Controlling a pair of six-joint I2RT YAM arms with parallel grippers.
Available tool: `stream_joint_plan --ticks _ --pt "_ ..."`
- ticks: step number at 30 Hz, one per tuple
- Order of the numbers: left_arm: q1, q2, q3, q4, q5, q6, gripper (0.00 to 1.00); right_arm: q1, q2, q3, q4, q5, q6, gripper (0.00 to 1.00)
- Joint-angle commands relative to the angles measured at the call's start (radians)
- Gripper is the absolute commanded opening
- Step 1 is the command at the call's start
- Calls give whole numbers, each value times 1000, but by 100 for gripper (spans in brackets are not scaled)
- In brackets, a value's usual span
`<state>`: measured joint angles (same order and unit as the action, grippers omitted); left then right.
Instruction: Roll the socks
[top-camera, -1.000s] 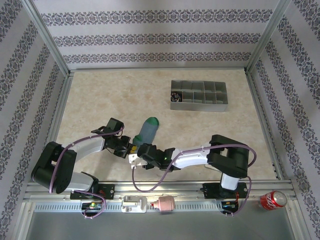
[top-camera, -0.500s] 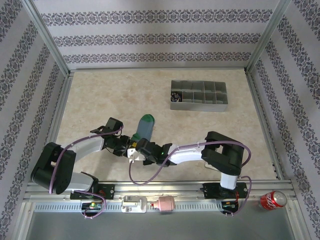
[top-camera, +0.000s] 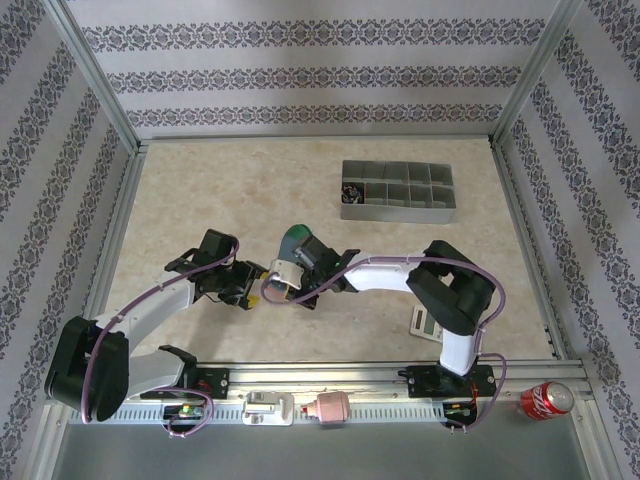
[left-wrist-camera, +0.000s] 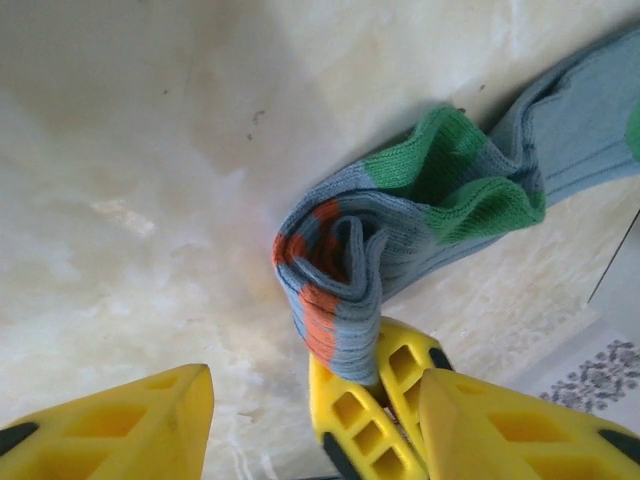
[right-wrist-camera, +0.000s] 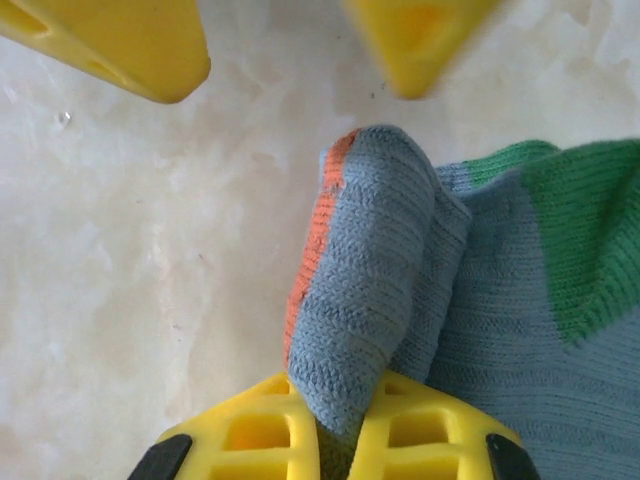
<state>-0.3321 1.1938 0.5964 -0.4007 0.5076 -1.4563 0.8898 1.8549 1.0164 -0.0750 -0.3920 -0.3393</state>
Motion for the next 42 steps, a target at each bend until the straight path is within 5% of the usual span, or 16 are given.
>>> stream_joint_plan --ticks 1,9,19,21,26,30,34,37,42 --pt "-3 -7 -32 94 -14 80 52 -50 70 -16 -165 -159 92 0" --pt "-64 58 -96 385 -22 16 55 -124 142 59 -251 -310 152 0" --pt "-131 180 -139 524 -53 -71 52 -157 187 99 -289 -369 202 0" --pt "-137 214 -139 527 -66 -76 46 -160 190 101 -285 -375 209 0" --pt "-137 270 -144 408 -83 -130 1 -158 171 98 -270 -370 198 0" --pt "-137 234 -102 148 -66 -151 0 -127 -4 -3 -145 -231 140 30" --pt "-133 164 -92 19 -70 -201 0 11 -296 -219 87 180 -49 59" --pt "-124 156 -69 -24 -59 -201 0 104 -352 -250 116 395 -152 63" --pt "-114 195 -45 -32 -40 -196 0 237 -288 -240 153 567 -271 64"
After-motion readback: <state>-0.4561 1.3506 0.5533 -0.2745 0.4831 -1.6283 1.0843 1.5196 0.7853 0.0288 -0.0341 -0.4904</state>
